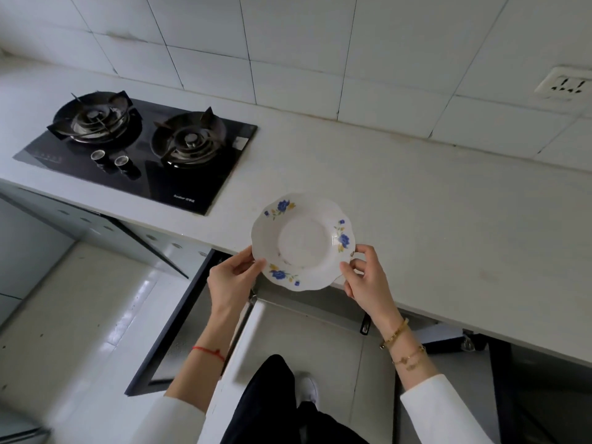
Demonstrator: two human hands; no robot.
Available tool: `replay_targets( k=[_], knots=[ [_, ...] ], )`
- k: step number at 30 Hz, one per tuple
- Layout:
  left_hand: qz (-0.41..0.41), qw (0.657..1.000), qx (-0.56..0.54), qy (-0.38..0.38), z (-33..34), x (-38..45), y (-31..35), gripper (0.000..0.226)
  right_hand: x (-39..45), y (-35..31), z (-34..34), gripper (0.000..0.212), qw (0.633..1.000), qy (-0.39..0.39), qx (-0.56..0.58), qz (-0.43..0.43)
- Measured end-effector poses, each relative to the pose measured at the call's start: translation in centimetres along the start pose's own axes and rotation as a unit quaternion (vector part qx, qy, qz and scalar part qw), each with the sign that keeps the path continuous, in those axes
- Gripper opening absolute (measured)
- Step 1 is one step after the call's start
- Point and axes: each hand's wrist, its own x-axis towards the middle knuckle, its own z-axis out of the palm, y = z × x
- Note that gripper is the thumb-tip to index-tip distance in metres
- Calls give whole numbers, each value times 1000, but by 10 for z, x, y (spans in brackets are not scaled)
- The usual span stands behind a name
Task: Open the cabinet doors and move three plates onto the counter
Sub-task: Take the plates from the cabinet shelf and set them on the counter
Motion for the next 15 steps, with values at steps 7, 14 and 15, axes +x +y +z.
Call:
replay_targets(
  k=[7,14,15],
  knots=[
    [9,996,84,-33,14,95,5,32,76,-11,22,29,999,15,-30,38],
    [13,984,168,-58,29,188,4,30,153,-8,52,28,988,50,-139,46],
    [18,982,180,-63,31,198,3,29,163,-8,56,29,985,55,-160,44]
  ],
)
